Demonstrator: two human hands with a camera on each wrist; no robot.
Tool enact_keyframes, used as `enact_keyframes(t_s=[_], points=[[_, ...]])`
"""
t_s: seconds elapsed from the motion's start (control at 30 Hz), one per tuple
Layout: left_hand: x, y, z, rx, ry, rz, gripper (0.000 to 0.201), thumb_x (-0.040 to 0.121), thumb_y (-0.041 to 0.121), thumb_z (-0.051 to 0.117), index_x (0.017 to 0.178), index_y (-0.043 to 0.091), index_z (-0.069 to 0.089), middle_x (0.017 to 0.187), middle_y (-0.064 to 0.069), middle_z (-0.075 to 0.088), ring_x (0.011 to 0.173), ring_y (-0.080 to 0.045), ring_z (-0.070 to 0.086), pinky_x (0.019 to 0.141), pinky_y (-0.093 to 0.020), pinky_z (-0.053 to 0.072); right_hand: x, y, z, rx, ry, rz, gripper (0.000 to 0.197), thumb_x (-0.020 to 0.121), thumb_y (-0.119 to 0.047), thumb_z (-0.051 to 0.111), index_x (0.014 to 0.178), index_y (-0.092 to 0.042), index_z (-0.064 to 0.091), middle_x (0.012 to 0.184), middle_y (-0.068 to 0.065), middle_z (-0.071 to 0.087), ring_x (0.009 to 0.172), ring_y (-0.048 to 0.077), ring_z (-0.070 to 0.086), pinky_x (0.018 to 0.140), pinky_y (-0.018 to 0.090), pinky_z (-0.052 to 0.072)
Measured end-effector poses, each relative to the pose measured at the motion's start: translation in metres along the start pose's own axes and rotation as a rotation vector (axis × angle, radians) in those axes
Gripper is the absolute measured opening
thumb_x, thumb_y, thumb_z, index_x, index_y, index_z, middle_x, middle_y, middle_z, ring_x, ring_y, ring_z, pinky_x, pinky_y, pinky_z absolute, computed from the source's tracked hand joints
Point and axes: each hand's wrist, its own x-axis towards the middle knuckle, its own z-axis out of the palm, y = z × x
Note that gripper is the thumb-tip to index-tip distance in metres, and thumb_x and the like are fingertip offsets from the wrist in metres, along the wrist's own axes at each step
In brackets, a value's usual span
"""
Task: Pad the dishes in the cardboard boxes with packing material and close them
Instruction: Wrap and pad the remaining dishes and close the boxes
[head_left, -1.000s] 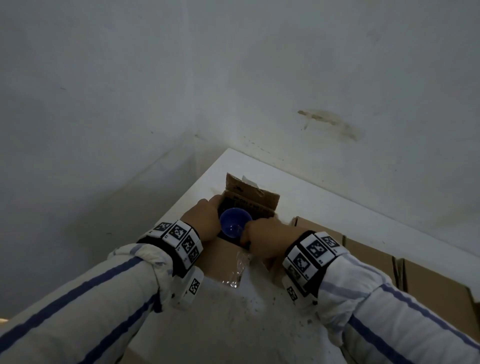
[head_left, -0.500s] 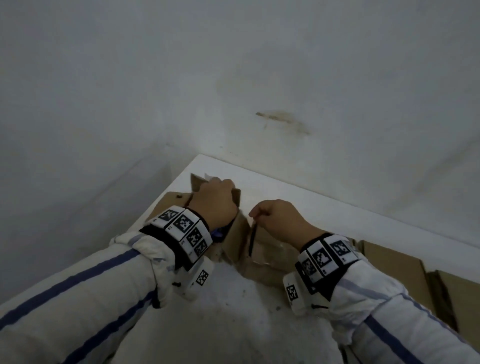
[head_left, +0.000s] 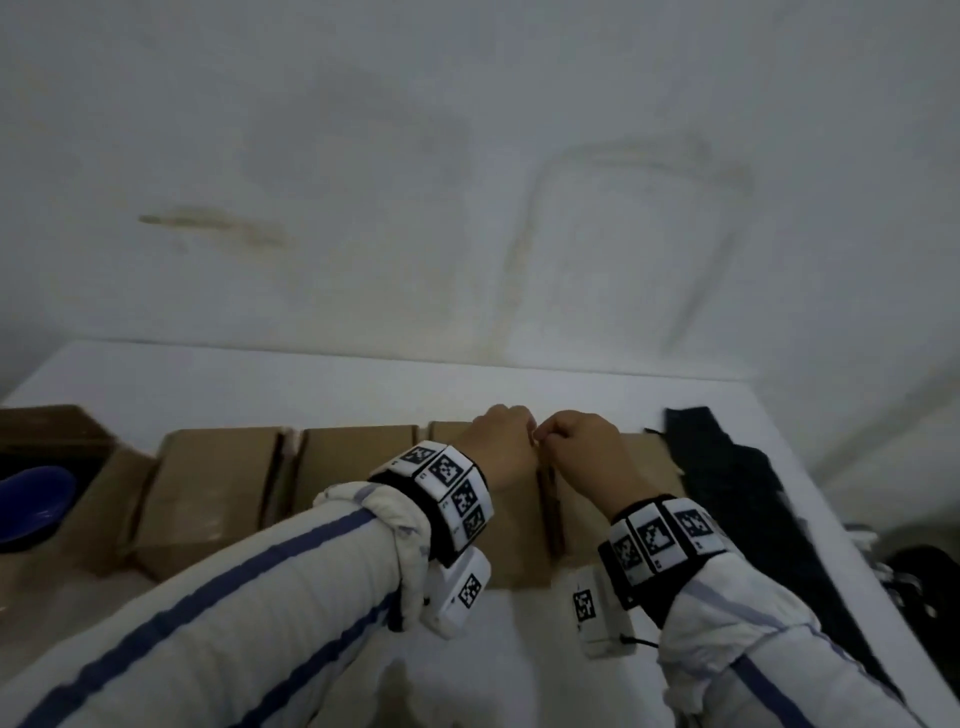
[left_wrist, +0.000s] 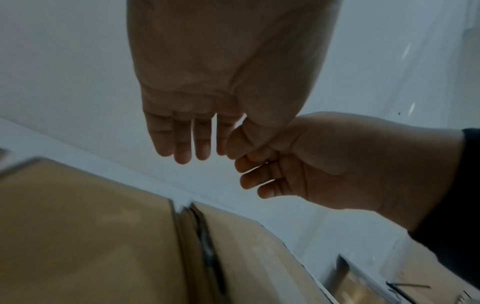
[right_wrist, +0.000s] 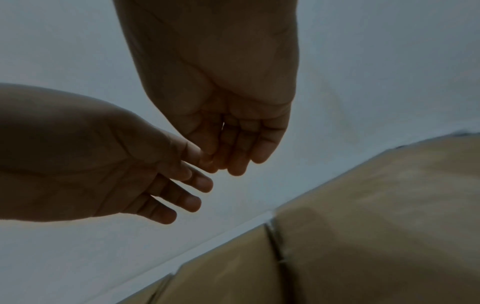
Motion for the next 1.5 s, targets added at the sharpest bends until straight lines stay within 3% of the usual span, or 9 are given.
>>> enact_keyframes(t_s=[0.27, 0.5, 0.77, 0.83, 0.97, 1.1, 1.33, 1.43, 1.5], points=[[0.039, 0.114, 0.09, 0.101, -0.131, 0.207, 0.031, 0.091, 0.014, 0.046, 0.118, 0.009, 0.06, 0.124, -0.01, 0.056, 0.112, -0.027, 0.055, 0.095, -0.04, 0.048, -0.002, 0.161, -0.064, -0.055, 0.117, 0.331, 0.022, 0.088, -0.01, 0.05, 0.102, -0.012, 0.067, 0.111, 0.009, 0.065, 0.103, 0.026, 0.059, 0.08, 0.025, 0.041], [0.052, 0.12, 0.13, 0.283, -0.121, 0.212, 0.039, 0.086, 0.014, 0.047, 0.124, 0.018, 0.054, 0.131, -0.004, 0.043, 0.121, -0.027, 0.041, 0.102, -0.039, 0.038, -0.005, 0.229, -0.048, -0.259, -0.098, 0.469, 0.042, 0.09, -0.022, 0.055, 0.13, -0.01, 0.046, 0.133, 0.017, 0.038, 0.122, 0.038, 0.041, 0.099, 0.041, 0.039], [0.055, 0.113, 0.13, 0.161, -0.072, 0.223, 0.036, 0.089, 0.017, 0.048, 0.125, 0.02, 0.054, 0.131, -0.003, 0.048, 0.122, -0.025, 0.042, 0.102, -0.037, 0.037, 0.004, 0.232, -0.066, -0.071, 0.068, 0.414, 0.005, 0.081, -0.014, 0.061, 0.076, -0.015, 0.063, 0.106, 0.017, 0.061, 0.095, 0.034, 0.06, 0.083, 0.033, 0.047], [0.052, 0.119, 0.12, 0.053, -0.087, 0.236, 0.035, 0.089, 0.021, 0.051, 0.124, 0.017, 0.054, 0.127, -0.006, 0.054, 0.119, -0.025, 0.047, 0.1, -0.036, 0.04, 0.008, 0.221, -0.079, 0.064, 0.108, 0.403, 0.018, 0.075, -0.015, 0.067, 0.061, -0.019, 0.056, 0.09, 0.013, 0.065, 0.087, 0.031, 0.063, 0.079, 0.035, 0.05], [0.039, 0.131, 0.106, -0.469, -0.188, 0.265, 0.036, 0.089, 0.016, 0.062, 0.121, 0.018, 0.046, 0.097, 0.014, 0.056, 0.084, 0.002, 0.055, 0.072, -0.01, 0.046, 0.009, 0.179, -0.104, 0.352, 0.188, 0.308, 0.026, 0.071, -0.009, 0.07, 0.056, -0.013, 0.049, 0.067, 0.006, 0.055, 0.069, 0.023, 0.053, 0.072, 0.039, 0.048], [0.042, 0.123, 0.102, -0.678, -0.167, 0.169, 0.047, 0.087, 0.019, 0.064, 0.124, 0.031, 0.036, 0.093, 0.004, 0.061, 0.061, -0.013, 0.063, 0.056, -0.034, 0.053, 0.006, 0.141, -0.102, 0.541, 0.083, 0.167, 0.028, 0.077, -0.005, 0.068, 0.06, -0.014, 0.047, 0.063, 0.004, 0.05, 0.061, 0.016, 0.048, 0.058, 0.028, 0.041], [0.038, 0.081, 0.064, -0.842, 0.108, -0.03, 0.031, 0.096, 0.011, 0.047, 0.126, 0.013, 0.044, 0.086, -0.002, 0.061, 0.066, -0.015, 0.062, 0.063, -0.03, 0.053, 0.011, 0.106, -0.078, 0.523, 0.029, -0.019, 0.032, 0.078, -0.002, 0.067, 0.103, -0.019, 0.059, 0.1, 0.002, 0.058, 0.095, 0.018, 0.057, 0.089, 0.035, 0.048], [0.03, 0.052, 0.037, -0.942, 0.259, -0.054, 0.03, 0.099, 0.011, 0.043, 0.129, 0.01, 0.041, 0.095, -0.007, 0.06, 0.065, -0.018, 0.06, 0.069, -0.038, 0.054, 0.019, 0.082, -0.061, 0.271, -0.214, -0.036, 0.089, 0.066, -0.029, 0.076, 0.143, -0.03, 0.031, 0.134, 0.005, 0.044, 0.118, 0.023, 0.051, 0.097, 0.038, 0.048], [0.018, 0.031, 0.018, -1.125, 0.298, -0.069, 0.027, 0.1, 0.011, 0.041, 0.128, 0.011, 0.04, 0.101, -0.014, 0.057, 0.057, -0.018, 0.057, 0.072, -0.045, 0.054, 0.018, 0.054, -0.043, 0.267, -0.334, -0.067, 0.093, 0.075, -0.021, 0.074, 0.148, -0.031, 0.017, 0.133, 0.005, 0.044, 0.113, 0.026, 0.053, 0.083, 0.033, 0.051]])
